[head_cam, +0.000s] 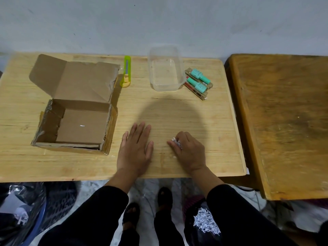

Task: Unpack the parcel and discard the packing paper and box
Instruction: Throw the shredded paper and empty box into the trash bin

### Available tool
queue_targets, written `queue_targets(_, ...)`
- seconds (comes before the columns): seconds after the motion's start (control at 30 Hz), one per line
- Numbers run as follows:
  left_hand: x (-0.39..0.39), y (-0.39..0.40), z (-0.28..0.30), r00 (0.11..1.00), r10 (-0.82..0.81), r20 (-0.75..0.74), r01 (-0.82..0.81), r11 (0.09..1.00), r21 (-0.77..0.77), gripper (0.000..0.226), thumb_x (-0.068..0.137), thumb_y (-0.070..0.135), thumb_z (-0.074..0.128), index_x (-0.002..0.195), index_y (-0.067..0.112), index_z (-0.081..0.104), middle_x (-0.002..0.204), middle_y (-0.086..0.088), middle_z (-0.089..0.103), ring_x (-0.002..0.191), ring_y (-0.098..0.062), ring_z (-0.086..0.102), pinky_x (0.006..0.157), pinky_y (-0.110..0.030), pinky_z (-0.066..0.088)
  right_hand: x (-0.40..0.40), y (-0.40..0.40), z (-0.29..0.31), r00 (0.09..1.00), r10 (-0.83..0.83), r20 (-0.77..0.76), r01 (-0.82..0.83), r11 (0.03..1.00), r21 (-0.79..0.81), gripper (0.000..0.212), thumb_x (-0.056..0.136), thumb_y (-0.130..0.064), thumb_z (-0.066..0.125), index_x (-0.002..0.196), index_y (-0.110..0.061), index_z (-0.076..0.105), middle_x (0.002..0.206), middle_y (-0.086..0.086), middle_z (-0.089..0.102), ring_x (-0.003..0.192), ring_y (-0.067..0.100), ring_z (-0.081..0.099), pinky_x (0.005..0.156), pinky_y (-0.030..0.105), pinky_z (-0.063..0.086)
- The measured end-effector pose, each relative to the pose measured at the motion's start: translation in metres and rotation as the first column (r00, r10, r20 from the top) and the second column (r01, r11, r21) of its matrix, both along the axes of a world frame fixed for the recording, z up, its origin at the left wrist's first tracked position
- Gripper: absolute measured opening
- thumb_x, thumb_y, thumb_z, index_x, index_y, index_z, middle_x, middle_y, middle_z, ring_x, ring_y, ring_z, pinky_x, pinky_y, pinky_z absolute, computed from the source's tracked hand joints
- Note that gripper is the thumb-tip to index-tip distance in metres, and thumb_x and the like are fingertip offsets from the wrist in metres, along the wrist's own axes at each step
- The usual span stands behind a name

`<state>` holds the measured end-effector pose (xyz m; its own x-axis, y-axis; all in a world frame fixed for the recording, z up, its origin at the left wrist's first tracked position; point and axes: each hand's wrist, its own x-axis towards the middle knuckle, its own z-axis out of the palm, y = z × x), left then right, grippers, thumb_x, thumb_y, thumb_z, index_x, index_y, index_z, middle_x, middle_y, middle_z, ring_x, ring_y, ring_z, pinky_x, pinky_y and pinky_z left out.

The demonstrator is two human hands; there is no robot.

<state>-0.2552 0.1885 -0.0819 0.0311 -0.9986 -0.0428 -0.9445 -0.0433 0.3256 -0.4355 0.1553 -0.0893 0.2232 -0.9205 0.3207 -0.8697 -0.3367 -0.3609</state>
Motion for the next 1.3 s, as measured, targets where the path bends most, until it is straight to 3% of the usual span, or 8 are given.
queue_targets(0.5,-0.003,0.002,-0.002,0.999,-0.049,0.025,0.048,0.999,0.025,0.067,0.087,0.050,0.018,0.146,0.019,0.020,0.156,-0.003,0.020,0.145,-0.020,0.007,0.115,-0.043,0.003,-0.004,0.010,0.002,0.997,-0.020,0.073,0.018,0.999,0.030,0.028,0.085,-0.027,0.049,0.065,-0.009,0.054,0.054,0.006,0.057,0.042,0.022,0.052,0.038,0.021,0.036)
queue_targets(0.67,-0.029,0.002,0.000,0.981,-0.196,0.009,0.195,0.979,0.054,0.069,0.086,0.051,0.023,0.146,0.015,0.022,0.155,-0.004,0.021,0.144,-0.021,0.012,0.114,-0.045,0.008,-0.010,0.017,0.012,0.965,-0.174,0.195,0.134,0.970,0.203,0.026,0.088,-0.025,0.054,0.069,-0.008,0.055,0.061,0.007,0.061,0.053,0.020,0.056,0.053,0.021,0.034)
queue_targets(0.77,-0.064,0.009,0.002,0.946,-0.323,0.034,0.320,0.945,0.069,0.062,0.088,0.046,0.029,0.140,0.013,0.038,0.148,-0.006,0.038,0.138,-0.026,0.032,0.107,-0.055,0.028,-0.018,0.029,0.021,0.868,-0.397,0.299,0.280,0.888,0.364,0.022,0.091,-0.025,0.057,0.079,-0.007,0.060,0.072,0.006,0.064,0.065,0.016,0.056,0.063,0.022,0.041)
queue_targets(0.87,-0.086,0.014,0.003,0.937,-0.344,0.061,0.338,0.937,0.084,0.061,0.088,0.043,0.030,0.138,0.009,0.040,0.145,-0.007,0.042,0.135,-0.029,0.036,0.103,-0.059,0.031,-0.033,0.049,0.025,0.684,-0.638,0.354,0.460,0.754,0.470,0.022,0.089,-0.030,0.059,0.078,-0.011,0.060,0.072,-0.001,0.062,0.068,0.014,0.056,0.065,0.009,0.043)
queue_targets(0.93,-0.092,0.016,0.001,0.922,-0.379,0.076,0.375,0.925,0.068,0.060,0.088,0.041,0.029,0.137,0.008,0.041,0.144,-0.008,0.044,0.134,-0.029,0.038,0.102,-0.059,0.032,-0.043,0.064,0.026,0.519,-0.743,0.423,0.525,0.667,0.529,0.026,0.087,-0.031,0.062,0.072,-0.010,0.062,0.068,0.001,0.061,0.067,0.018,0.058,0.067,0.024,0.050)
queue_targets(1.07,-0.104,0.022,-0.004,0.891,-0.450,0.058,0.446,0.893,0.066,0.062,0.088,0.040,0.024,0.140,0.007,0.036,0.147,-0.009,0.038,0.137,-0.030,0.032,0.106,-0.057,0.028,-0.065,0.106,0.025,0.392,-0.809,0.438,0.664,0.578,0.474,0.031,0.085,-0.032,0.065,0.068,-0.006,0.060,0.064,0.004,0.059,0.061,0.019,0.052,0.056,0.025,0.031)
queue_targets(1.23,-0.124,0.037,-0.009,0.841,-0.539,0.045,0.534,0.841,0.080,0.070,0.086,0.044,0.009,0.146,0.009,0.019,0.156,-0.009,0.017,0.144,-0.028,0.011,0.114,-0.052,0.010,-0.095,0.164,0.018,0.207,-0.891,0.404,0.750,0.410,0.520,0.035,0.087,-0.029,0.063,0.058,-0.017,0.046,0.055,-0.002,0.047,0.057,0.018,0.045,0.059,0.028,0.033)
queue_targets(1.3,-0.125,0.037,-0.010,0.847,-0.529,0.047,0.527,0.848,0.057,0.070,0.086,0.043,0.011,0.144,0.006,0.024,0.154,-0.012,0.023,0.143,-0.030,0.018,0.112,-0.056,0.014,-0.107,0.187,0.014,0.159,-0.917,0.366,0.781,0.344,0.521,0.033,0.087,-0.029,0.062,0.061,-0.012,0.050,0.055,-0.001,0.048,0.059,0.020,0.046,0.060,0.027,0.030)
